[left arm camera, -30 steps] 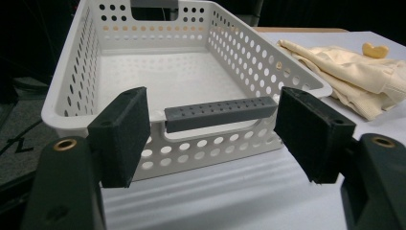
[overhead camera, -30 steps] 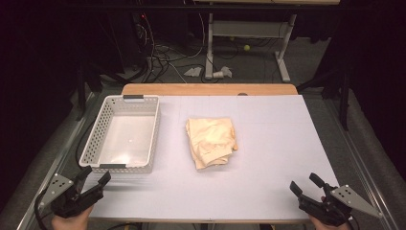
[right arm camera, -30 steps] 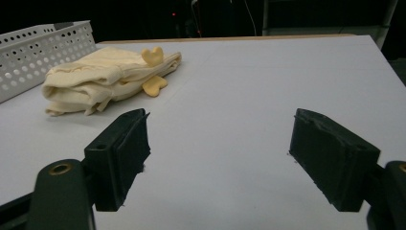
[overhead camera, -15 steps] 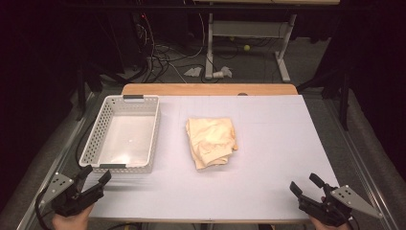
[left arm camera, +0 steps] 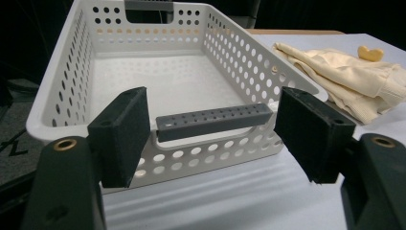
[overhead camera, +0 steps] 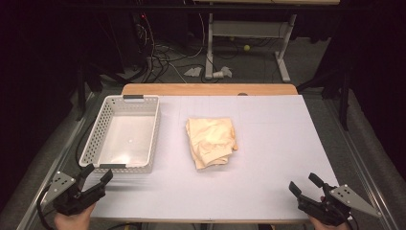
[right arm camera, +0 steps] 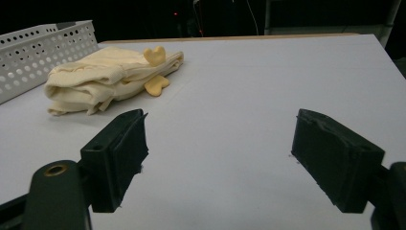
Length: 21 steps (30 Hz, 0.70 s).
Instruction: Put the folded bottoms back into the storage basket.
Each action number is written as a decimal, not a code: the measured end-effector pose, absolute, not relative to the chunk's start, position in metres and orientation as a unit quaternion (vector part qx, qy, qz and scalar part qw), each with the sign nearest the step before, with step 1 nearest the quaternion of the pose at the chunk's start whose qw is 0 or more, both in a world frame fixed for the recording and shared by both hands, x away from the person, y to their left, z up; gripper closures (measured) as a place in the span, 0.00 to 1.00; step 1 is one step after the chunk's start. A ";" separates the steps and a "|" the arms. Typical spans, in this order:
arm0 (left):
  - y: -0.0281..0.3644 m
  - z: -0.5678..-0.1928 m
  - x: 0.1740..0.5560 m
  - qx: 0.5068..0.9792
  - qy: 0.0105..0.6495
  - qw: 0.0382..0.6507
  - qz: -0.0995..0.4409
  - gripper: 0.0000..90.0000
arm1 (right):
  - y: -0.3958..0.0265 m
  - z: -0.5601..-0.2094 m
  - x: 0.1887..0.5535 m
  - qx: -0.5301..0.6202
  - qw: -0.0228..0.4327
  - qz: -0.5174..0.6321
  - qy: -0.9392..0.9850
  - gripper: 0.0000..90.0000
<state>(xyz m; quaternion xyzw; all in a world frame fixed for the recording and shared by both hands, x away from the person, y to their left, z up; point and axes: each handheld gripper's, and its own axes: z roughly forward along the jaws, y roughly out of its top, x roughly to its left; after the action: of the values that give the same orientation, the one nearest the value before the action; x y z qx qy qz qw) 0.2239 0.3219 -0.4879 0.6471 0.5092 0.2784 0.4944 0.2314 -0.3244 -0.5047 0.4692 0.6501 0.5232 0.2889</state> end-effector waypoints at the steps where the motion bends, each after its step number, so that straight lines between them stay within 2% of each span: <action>1: 0.321 -0.488 0.224 0.648 0.508 0.495 0.278 0.30 | -0.325 -0.505 0.231 0.470 0.289 0.523 0.650 0.22; 21: 0.302 -0.483 0.230 0.665 0.481 0.499 0.277 0.30 | -0.324 -0.505 0.232 0.470 0.287 0.521 0.652 0.22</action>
<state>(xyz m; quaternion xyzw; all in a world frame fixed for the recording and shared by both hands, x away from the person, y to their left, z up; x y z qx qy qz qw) 0.2305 0.3017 -0.4835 0.6651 0.4812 0.2768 0.4994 0.2317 -0.3242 -0.5050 0.4695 0.6522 0.5212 0.2874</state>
